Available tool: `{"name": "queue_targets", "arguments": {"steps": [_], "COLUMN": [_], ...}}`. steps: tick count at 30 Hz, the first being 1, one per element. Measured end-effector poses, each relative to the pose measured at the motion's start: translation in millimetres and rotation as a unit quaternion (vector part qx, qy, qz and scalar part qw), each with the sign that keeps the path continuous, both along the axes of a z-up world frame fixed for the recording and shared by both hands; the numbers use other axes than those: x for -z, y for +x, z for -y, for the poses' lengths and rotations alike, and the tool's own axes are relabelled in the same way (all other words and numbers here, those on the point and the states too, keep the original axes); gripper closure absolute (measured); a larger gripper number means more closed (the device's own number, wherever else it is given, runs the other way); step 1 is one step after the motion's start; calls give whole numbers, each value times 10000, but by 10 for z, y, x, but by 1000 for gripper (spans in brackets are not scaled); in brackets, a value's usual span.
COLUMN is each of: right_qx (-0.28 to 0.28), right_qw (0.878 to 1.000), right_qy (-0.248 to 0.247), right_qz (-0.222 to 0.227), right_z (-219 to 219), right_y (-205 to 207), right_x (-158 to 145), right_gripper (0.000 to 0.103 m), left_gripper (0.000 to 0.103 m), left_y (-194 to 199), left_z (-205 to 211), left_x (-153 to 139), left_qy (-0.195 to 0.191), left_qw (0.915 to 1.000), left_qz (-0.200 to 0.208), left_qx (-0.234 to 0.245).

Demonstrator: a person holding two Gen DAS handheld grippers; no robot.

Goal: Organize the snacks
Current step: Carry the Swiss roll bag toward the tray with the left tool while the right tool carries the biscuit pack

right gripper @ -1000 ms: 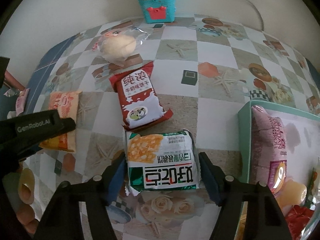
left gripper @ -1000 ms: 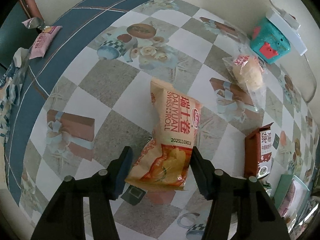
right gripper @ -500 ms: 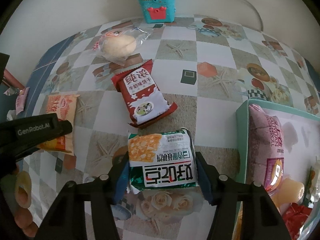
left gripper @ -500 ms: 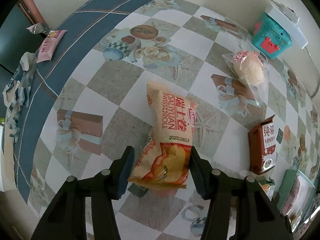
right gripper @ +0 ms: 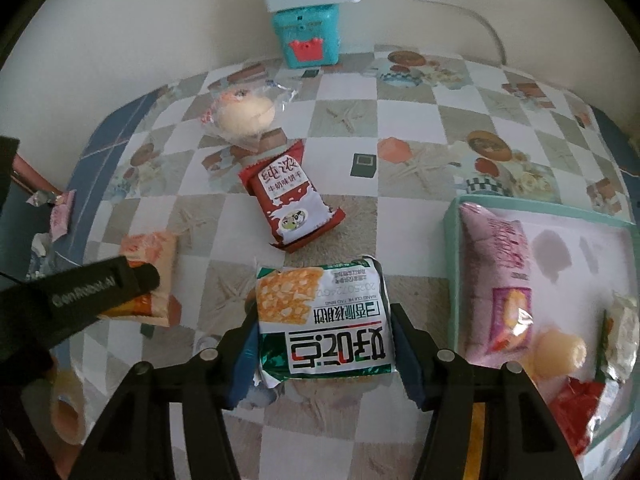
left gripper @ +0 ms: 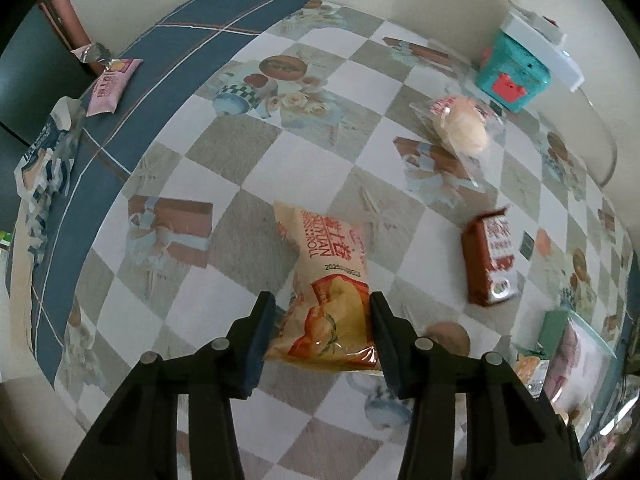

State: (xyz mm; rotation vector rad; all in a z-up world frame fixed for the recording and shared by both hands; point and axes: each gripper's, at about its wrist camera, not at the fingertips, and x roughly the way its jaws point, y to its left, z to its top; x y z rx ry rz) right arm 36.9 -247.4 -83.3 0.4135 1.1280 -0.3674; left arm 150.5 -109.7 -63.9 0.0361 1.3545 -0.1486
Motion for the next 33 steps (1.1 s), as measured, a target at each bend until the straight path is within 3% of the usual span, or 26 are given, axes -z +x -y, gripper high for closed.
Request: {"name": "queue_targets", "arguments": {"steps": [7, 15, 25, 30, 33], "right_qx": [88, 316, 491, 551, 607], "right_qw": [9998, 9991, 9981, 9971, 9962], "right_qy": [-124, 19, 112, 232, 242], "right_qz": [131, 283, 355, 467, 569], "right_z": [-11, 30, 163, 241, 299], "right_y": [-254, -587, -686, -716, -756], "right_x": [-218, -353, -389, -430, -490], "right_gripper": [41, 41, 41, 41, 41], "left_gripper": [57, 68, 75, 83, 84], "left_y": [-151, -304, -337, -353, -394], "left_z": [-96, -160, -287, -336, -293], "left_x": [-79, -166, -184, -350, -494], "left_qy": [-95, -182, -554, -655, -617], "left_qw": [9999, 9998, 9984, 9976, 9975], "left_qz": [75, 102, -42, 112, 332], "left_qx": [-19, -43, -105, -174, -108]}}
